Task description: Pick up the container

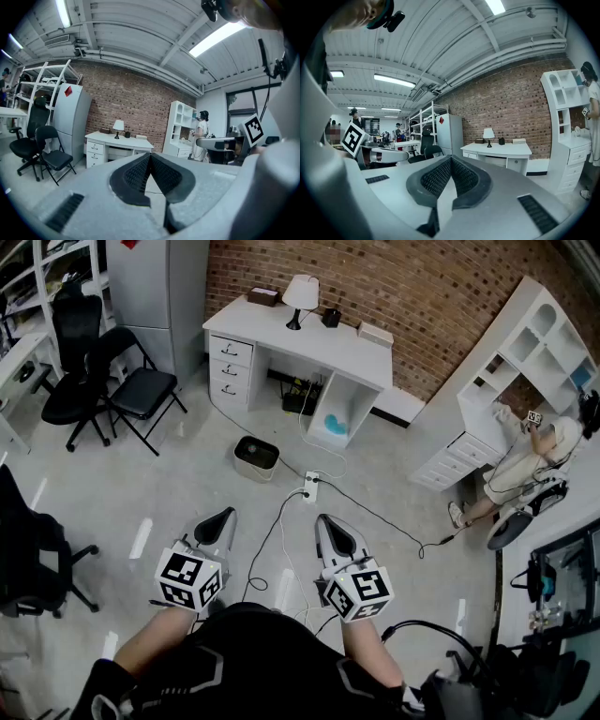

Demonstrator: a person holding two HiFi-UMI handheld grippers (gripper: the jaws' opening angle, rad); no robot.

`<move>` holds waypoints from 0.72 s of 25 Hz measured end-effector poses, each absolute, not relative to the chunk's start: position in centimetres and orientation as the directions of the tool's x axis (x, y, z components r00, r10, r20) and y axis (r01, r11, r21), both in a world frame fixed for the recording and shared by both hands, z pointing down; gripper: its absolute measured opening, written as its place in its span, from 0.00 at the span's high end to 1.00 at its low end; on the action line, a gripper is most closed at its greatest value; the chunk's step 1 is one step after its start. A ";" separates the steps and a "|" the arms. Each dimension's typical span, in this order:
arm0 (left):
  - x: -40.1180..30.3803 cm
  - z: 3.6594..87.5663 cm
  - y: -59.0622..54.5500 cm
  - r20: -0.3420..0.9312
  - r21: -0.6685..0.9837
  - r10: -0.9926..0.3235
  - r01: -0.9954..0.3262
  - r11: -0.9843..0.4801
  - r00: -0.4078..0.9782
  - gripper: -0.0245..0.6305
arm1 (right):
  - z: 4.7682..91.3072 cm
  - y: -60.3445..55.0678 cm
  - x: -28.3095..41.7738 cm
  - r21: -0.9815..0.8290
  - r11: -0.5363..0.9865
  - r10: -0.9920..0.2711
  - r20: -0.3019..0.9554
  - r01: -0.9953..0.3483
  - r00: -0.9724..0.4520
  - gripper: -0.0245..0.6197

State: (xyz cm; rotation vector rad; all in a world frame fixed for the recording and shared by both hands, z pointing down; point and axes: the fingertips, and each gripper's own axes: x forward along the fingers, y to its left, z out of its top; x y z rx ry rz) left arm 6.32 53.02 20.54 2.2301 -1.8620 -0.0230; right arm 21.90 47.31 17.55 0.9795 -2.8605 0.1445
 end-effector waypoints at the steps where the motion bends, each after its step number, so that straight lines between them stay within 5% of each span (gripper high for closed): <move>1: 6.2 20.5 53.1 0.136 0.187 -0.971 -0.968 -0.168 0.194 0.95 | 17.6 47.3 21.7 -0.054 0.785 -0.606 0.138 -0.617 -0.783 0.95; 18: 5.8 20.1 54.0 0.129 0.149 -0.972 -0.973 -0.178 0.198 0.95 | 18.2 47.8 21.7 -0.089 0.772 -0.619 0.116 -0.629 -0.776 0.95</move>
